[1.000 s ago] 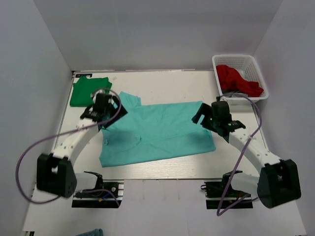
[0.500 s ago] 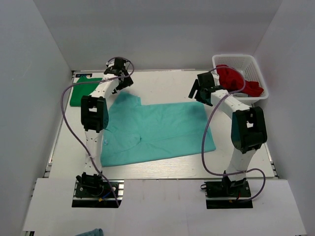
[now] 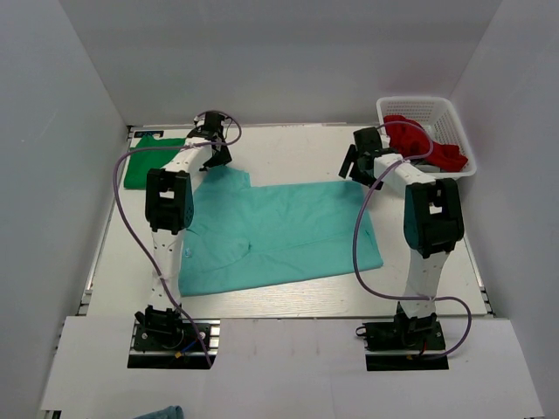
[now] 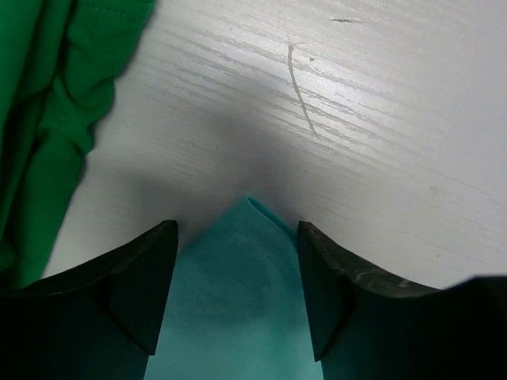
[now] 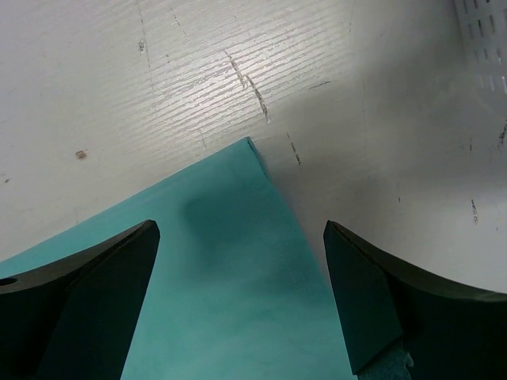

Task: Fold and stack the t-shirts
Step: Grap the side of the flattened tshirt furthest away from the robot with both arms

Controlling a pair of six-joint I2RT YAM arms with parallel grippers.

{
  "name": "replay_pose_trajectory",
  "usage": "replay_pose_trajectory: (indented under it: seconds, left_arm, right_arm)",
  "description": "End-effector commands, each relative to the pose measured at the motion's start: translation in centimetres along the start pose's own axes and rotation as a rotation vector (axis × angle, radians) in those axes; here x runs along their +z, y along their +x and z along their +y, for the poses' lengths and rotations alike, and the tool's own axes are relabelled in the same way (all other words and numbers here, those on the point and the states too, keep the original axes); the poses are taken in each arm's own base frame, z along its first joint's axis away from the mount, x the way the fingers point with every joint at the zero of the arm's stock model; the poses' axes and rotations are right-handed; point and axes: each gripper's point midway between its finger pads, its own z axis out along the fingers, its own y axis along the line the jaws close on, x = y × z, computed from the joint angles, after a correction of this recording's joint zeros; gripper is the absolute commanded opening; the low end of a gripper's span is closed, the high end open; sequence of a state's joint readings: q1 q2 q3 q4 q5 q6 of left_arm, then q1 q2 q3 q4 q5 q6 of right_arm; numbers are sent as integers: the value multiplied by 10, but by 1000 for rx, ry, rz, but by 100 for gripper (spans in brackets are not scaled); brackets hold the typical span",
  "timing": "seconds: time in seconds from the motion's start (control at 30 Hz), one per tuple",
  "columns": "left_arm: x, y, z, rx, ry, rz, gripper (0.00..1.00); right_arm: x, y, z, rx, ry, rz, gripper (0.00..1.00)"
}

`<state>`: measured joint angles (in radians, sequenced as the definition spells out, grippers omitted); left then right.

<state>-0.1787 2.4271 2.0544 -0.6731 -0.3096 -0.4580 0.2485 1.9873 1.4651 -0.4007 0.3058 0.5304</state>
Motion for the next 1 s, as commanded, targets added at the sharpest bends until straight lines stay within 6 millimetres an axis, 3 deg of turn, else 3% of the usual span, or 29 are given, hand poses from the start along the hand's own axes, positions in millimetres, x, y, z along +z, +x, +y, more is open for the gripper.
replay_pose_trajectory:
  seconds: [0.0,0.03,0.13,0.2,0.33,0.4,0.57,0.63,0.67,0.73,0.8,0.97]
  left_arm:
    - [-1,-7,1,12,-3,-14,71]
    - [10,2,2,21,-14,10,69]
    - [14,6,-2,34,3,34,54]
    - [20,19,-2,51,10,68,40]
    - [13,22,-9,66,73,77,17]
    - [10,20,-10,77,87,71,0]
    - [4,25,-11,86,113,76,0]
    - [-7,10,-15,59,138,21,0]
    - [-6,16,-12,60,136,25,0]
    - [-18,4,-14,49,153,-15,0]
    - [-22,3,-13,48,155,-19,0]
    - [-31,-4,-9,41,147,-50,0]
  right_arm:
    - [-2,-13,6,-23,-16,-14,90]
    - [-1,-11,5,-26,-10,-13,90]
    - [0,-11,2,-28,6,-15,90]
    - [1,-10,0,-30,13,-12,90]
    - [3,-11,-2,-19,30,-22,90]
    - [8,-12,0,-12,24,-29,89]
    - [24,-9,8,-16,12,-8,85]
    - [35,-7,12,-17,-1,-9,85]
    - [37,-8,13,-16,-3,-11,85]
    - [41,-21,16,-5,5,-56,85]
    - [48,-22,14,3,23,-65,83]
    - [59,-5,12,29,32,-25,74]
